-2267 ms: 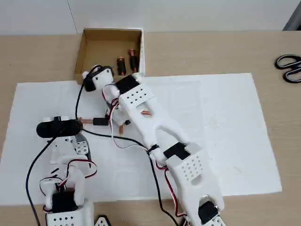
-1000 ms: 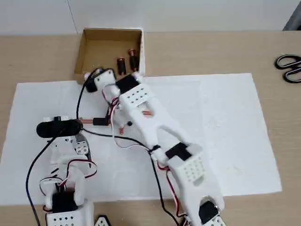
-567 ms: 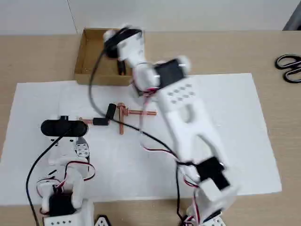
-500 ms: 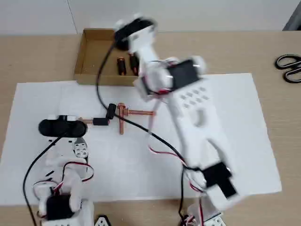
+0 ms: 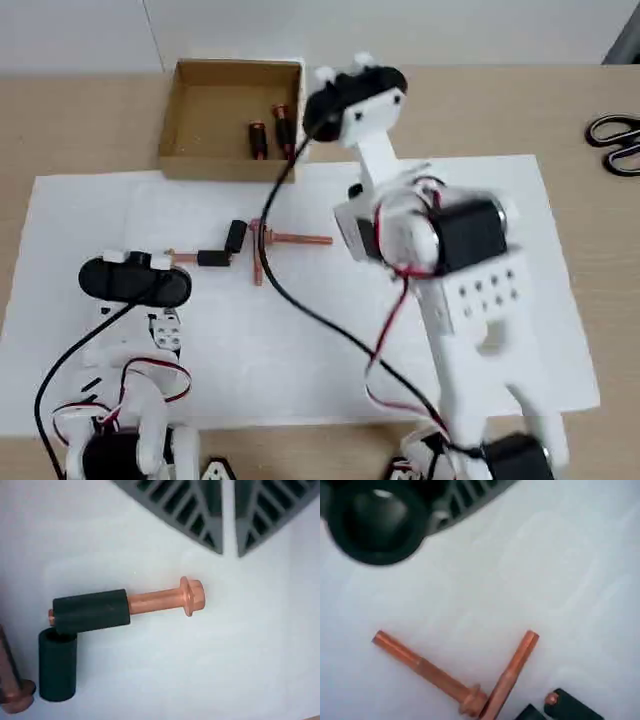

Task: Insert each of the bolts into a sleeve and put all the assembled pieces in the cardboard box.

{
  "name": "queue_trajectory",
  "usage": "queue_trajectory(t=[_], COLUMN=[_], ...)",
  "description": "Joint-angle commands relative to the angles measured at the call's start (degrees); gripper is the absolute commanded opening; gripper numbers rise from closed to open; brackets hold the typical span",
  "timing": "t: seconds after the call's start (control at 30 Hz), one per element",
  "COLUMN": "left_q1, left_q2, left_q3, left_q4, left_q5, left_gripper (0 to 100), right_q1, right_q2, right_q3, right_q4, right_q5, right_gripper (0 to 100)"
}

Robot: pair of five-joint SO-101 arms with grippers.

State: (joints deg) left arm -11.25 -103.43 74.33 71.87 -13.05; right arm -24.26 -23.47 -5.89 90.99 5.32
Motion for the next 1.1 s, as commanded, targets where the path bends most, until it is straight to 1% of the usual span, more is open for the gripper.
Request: queue_trajectory(t=[0.0, 0.47, 0.67, 0.83, 0.9, 0.97, 1.07], left_q1=[0.3, 0.3, 0.3, 1.7, 3.8, 6.2, 9.1], left_q2=[0.0, 0.0, 0.0, 0.9, 4.9, 12.1, 26.6], left_q3=[-2.3, -2.2, -2.2, -2.2, -3.2, -6.7, -17.2], left_q4=[0.1, 0.1, 0.1, -1.1, -1.5, -1.6, -1.4], left_q5=[-0.2, -0.1, -0.1, 0.0, 0.0, 0.0, 0.8], left_gripper=[1, 1, 1, 1, 1, 1, 1], right_q1=[0.7, 1.0, 5.6, 5.8, 5.9, 5.9, 5.9], right_q2=[-8.0, -29.8, -38.8, -42.4, -42.4, -42.4, -42.8], right_q3=[5.4, 28.5, 38.4, 43.5, 44.7, 45.4, 45.6], right_q4=[-3.6, -13.8, -20.3, -24.0, -25.0, -25.1, -24.7], right_q5=[-0.4, -0.1, -0.2, 0.0, 0.1, 0.1, 0.1], right_gripper=[0.4, 0.4, 0.4, 0.4, 0.4, 0.4, 0.4])
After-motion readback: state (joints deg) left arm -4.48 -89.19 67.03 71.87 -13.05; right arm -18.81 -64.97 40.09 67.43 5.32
